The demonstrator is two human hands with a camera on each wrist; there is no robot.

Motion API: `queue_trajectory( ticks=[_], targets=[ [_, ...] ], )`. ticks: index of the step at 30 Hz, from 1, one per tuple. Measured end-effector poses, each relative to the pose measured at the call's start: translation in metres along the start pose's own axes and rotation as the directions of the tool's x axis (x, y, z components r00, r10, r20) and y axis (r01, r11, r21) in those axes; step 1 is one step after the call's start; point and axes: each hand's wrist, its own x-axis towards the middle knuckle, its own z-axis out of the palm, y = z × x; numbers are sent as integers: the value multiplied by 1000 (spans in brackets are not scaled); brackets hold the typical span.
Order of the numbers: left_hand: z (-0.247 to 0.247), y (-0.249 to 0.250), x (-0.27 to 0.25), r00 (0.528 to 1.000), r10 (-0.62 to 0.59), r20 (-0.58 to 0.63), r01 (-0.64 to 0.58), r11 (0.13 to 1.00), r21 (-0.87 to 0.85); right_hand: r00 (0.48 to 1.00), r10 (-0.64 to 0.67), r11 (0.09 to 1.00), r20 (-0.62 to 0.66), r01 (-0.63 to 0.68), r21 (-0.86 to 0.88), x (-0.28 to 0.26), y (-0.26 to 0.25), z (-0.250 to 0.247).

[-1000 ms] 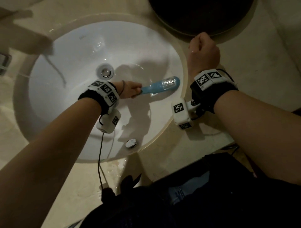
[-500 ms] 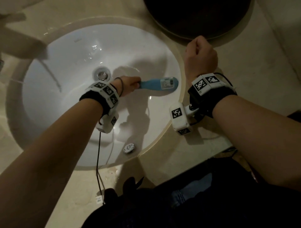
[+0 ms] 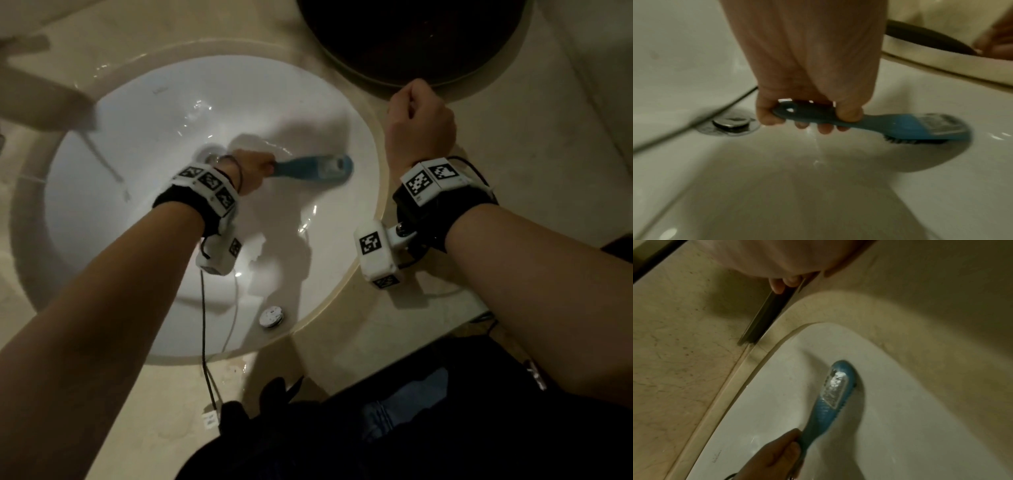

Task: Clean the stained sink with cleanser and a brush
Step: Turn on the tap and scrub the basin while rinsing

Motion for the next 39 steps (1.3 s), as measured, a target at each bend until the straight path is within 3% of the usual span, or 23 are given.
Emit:
queue_trajectory(
  ticks=[2,4,8,10,12,14,17,22,26,28,31,34,39],
  targets=[
    [-9,-18,3,992,-85,-91,86,996,6,1000,1,1000,-2,-1,11,0,-1,0],
    [-12,-28,2,988,-111,-103,110,994,-24,1000,5,1000,6,-5,-10,0,-1,0],
    [-1,0,-7,993,52,105,-43,995,-85,1000,5,999,10,-5,-38,-1,-3,-2],
    [3,12,-4,987,81,140,-71,995,-76,1000,9,999,14,-8,-45,-1,-3,-2],
    [1,5,-1,996,9,88,-8,1000,-10,1000,16,998,12,-15,-57,-1,-3,-2],
    [-4,-15,-3,992,-116,-46,117,992,42,1000,24,998,7,-23,-62,-1,-4,-3],
    [-9,-33,-21,932,-296,-208,307,951,23,999,43,996,20,-41,-76,-1,-6,-4],
    [-7,-30,-51,907,-357,-222,372,928,27,994,69,994,79,-62,-92,-5,-14,-11],
    [-13,-37,-80,881,-421,-218,416,907,-67,979,92,993,184,-77,-91,-9,-22,-20],
    [-18,-45,-100,842,-452,-295,459,887,-52,967,113,991,227,-92,-100,-12,-25,-22],
    [-24,-56,-128,747,-543,-383,588,809,0,962,141,986,234,-116,-116,-16,-29,-22],
    [-25,-68,-151,682,-640,-353,664,745,-69,962,183,978,201,-158,-134,-19,-33,-19],
    [-24,-87,-182,642,-723,-257,647,690,-325,963,240,955,118,-213,-209,-29,-42,-15]
  ],
)
